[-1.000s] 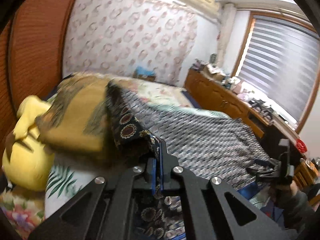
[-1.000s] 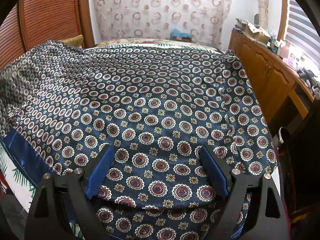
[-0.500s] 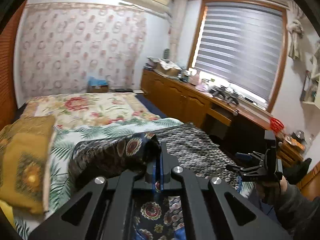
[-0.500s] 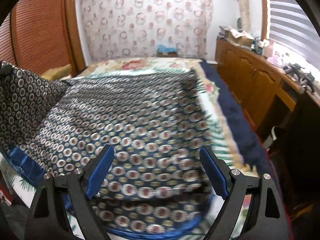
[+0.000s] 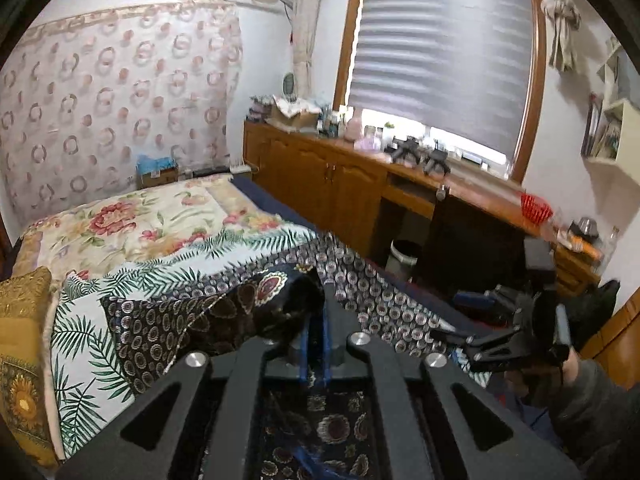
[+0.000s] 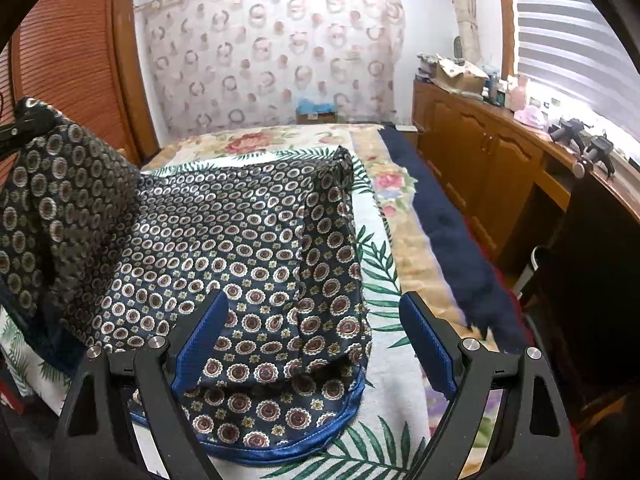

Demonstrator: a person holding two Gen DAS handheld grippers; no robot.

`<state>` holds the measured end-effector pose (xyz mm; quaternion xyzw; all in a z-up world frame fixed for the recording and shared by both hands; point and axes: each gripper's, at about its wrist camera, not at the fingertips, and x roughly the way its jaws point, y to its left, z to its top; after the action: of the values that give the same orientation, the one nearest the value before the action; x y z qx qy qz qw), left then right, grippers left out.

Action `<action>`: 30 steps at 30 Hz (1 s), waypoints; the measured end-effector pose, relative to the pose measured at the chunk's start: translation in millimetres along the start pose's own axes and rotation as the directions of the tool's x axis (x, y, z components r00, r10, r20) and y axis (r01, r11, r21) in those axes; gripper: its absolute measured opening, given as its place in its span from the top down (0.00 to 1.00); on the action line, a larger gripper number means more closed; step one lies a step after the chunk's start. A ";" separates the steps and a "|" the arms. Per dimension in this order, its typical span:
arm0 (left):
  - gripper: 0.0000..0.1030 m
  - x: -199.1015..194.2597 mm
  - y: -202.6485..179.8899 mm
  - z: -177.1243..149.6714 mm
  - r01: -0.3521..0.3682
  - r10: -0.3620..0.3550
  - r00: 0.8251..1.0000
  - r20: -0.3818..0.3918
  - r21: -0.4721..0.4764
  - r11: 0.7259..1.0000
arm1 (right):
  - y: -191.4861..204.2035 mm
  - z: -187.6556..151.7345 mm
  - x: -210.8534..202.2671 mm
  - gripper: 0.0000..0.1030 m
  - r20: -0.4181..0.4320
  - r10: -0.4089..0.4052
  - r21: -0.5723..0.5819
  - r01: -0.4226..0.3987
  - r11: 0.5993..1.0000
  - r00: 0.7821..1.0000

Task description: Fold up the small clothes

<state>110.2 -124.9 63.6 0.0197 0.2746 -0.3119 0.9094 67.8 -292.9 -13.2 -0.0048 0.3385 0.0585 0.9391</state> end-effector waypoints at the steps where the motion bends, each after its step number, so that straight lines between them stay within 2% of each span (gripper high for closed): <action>1: 0.92 2.8 -2.2 -2.3 -0.003 0.003 1.000 -0.012 0.011 1.000 | -0.9 0.3 -0.7 0.14 0.002 0.002 0.002 -0.002 1.000 1.000; 4: 0.79 8.3 -7.5 -6.1 0.018 -0.017 0.999 -0.051 0.024 1.000 | -0.3 -0.1 -1.9 0.14 0.005 0.007 0.006 -0.007 1.000 1.000; 7: 0.76 6.1 -10.6 -11.6 -0.011 0.013 0.997 -0.070 0.032 0.999 | 2.3 -0.7 0.2 0.14 -0.001 0.008 0.002 -0.008 1.000 1.000; 10: 0.75 -5.0 -6.1 -18.5 -0.017 0.018 0.998 -0.066 0.022 1.000 | 3.7 1.2 0.2 0.14 -0.001 0.014 0.003 -0.014 1.000 1.000; 17: 0.75 -28.5 26.0 -41.9 -0.124 0.122 0.990 -0.066 -0.034 0.992 | 23.3 12.3 4.8 0.14 -0.001 0.050 -0.033 -0.050 0.998 0.999; 20: 0.75 -32.9 42.7 -53.0 -0.150 0.145 0.987 -0.074 -0.068 0.986 | 36.7 16.7 12.7 0.14 -0.009 0.071 -0.065 -0.072 0.995 0.997; 30: 0.75 -45.8 80.2 -81.8 -0.219 0.206 0.974 -0.098 -0.152 0.964 | 86.6 23.9 68.6 0.14 -0.145 0.147 -0.186 -0.173 0.967 0.978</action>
<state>86.7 -17.9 6.7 -0.0122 0.3320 -0.1881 0.9243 125.5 -198.4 -35.8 -0.0745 0.3906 0.1672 0.9022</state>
